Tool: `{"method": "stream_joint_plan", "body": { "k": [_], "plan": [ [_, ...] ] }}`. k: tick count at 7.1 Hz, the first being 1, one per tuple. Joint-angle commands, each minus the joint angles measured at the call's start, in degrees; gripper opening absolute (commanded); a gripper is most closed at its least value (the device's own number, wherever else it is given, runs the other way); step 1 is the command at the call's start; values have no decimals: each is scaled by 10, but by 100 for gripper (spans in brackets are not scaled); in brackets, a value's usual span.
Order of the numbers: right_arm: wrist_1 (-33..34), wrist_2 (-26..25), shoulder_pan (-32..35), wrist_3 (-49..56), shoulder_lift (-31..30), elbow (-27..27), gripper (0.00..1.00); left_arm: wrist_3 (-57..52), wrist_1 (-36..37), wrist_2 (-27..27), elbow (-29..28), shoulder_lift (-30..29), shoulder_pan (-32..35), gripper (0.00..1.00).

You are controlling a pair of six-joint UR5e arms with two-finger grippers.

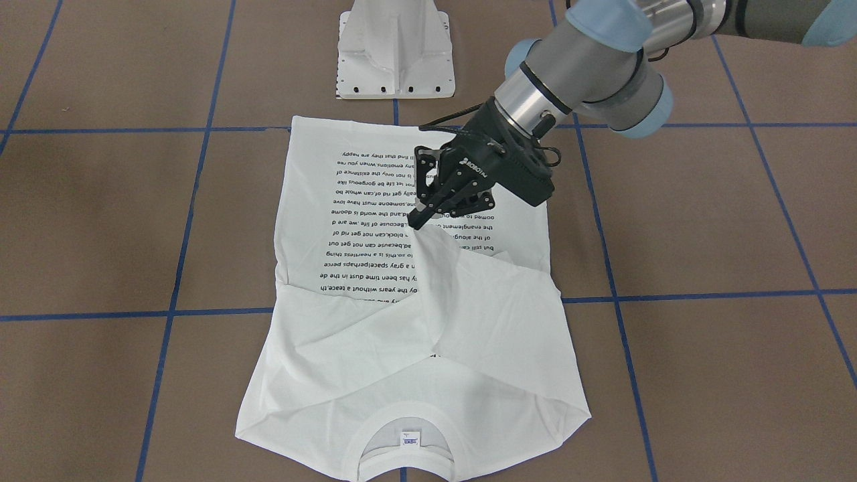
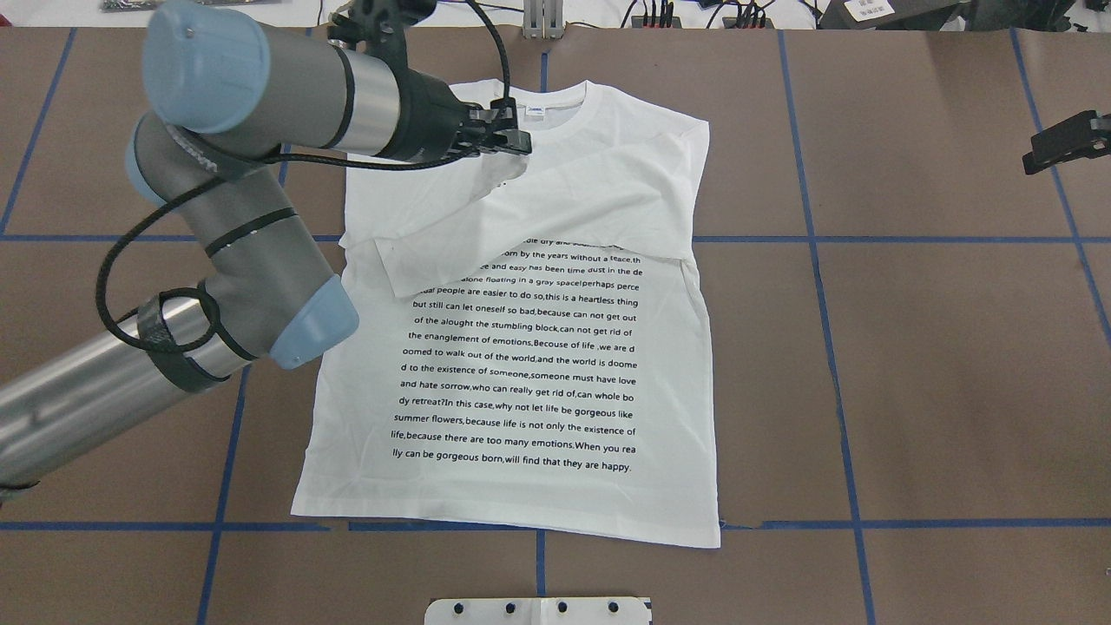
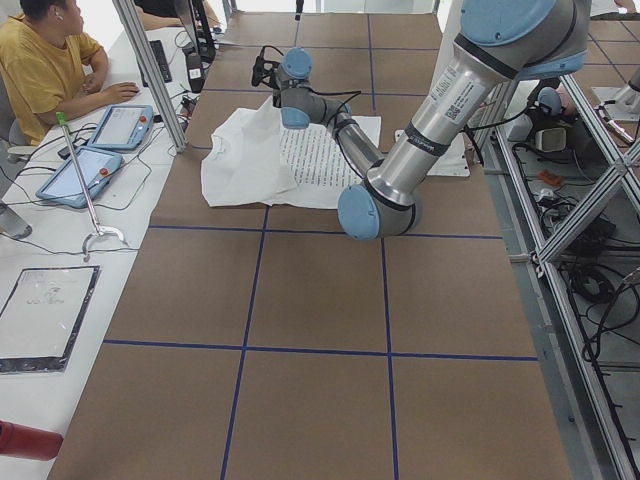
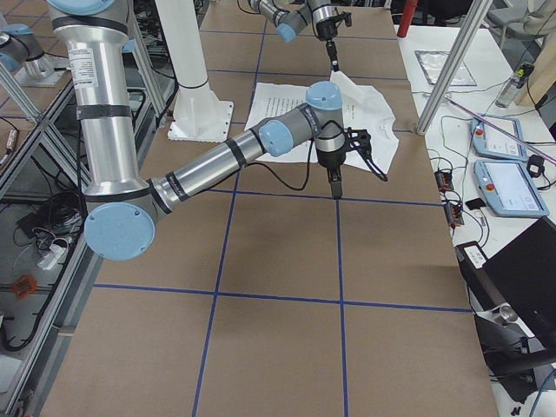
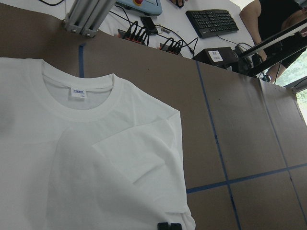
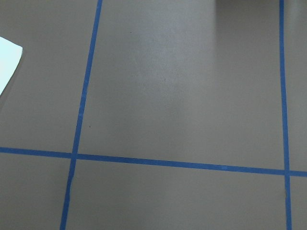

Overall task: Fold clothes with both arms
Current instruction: 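Carry the sleeve with the left gripper across the shirt body and release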

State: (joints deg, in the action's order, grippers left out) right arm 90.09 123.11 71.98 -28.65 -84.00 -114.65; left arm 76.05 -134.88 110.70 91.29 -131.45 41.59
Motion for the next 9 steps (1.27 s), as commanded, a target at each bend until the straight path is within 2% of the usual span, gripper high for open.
{"method": "stream_joint_plan", "body": {
  "k": [1, 2, 3, 4, 5, 6, 7, 8, 9],
  "plan": [
    [0, -1, 0, 0, 1, 0, 100, -18, 1, -79, -32, -17, -75, 0],
    [0, -1, 0, 0, 2, 1, 100, -26, 0, -114, -49, -20, -110, 0],
    [0, -1, 0, -3, 5, 5, 100, -39, -5, -119, -61, -24, -124, 63],
    [0, -1, -1, -4, 6, 7, 100, -41, -3, -143, -64, -28, -131, 100],
    [-1, -1, -1, -17, 9, 4, 100, -49, 3, -138, -59, -33, -133, 100],
    [-3, -1, -16, -28, 24, 4, 100, -109, 46, -119, -45, -25, -130, 100],
    [-4, -16, -48, -47, 51, 7, 100, -177, 139, -117, -14, -22, -118, 100],
    [-4, -64, -106, -141, 96, 20, 100, -225, 187, -110, -1, -21, -87, 100],
    [2, -122, -168, -215, 151, 46, 100, -289, 199, -55, 20, 10, -36, 100]
  ]
}}
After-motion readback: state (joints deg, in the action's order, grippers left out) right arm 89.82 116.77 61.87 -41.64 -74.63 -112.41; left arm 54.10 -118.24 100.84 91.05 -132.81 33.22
